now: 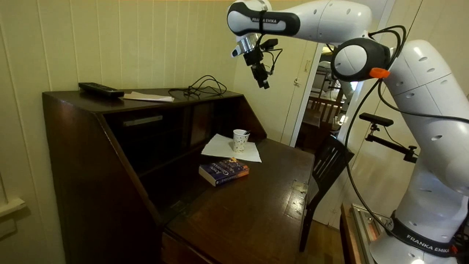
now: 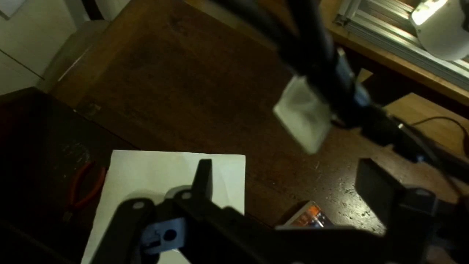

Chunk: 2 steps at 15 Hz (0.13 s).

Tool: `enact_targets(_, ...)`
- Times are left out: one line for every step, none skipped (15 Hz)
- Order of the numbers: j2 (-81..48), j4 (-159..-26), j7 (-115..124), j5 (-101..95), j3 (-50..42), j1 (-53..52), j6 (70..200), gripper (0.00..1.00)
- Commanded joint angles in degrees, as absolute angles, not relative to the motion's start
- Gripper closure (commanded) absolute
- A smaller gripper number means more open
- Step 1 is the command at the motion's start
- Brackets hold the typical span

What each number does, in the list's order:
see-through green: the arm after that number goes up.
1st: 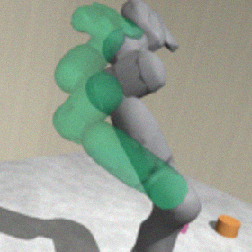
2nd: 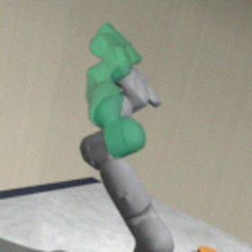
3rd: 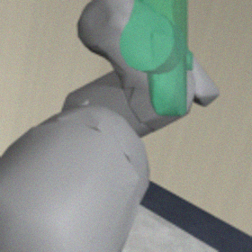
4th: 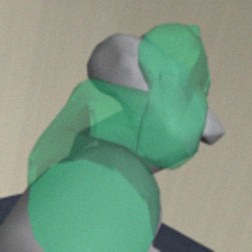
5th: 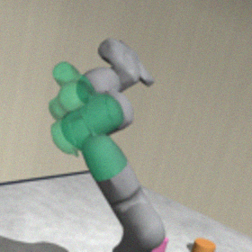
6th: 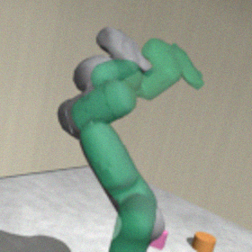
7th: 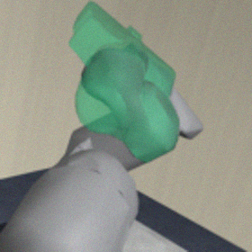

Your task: Move the Sharpie to the cup

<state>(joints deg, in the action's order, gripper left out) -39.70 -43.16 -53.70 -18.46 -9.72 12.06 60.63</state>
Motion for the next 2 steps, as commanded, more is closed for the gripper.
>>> enact_targets(-38.89,-43.12,-51.99,-16.15,-9.70,12.64,59.96,0.00)
enact_targets(-38.24,-43.11,-50.63,-14.43,-9.66,13.11,59.67,0.00)
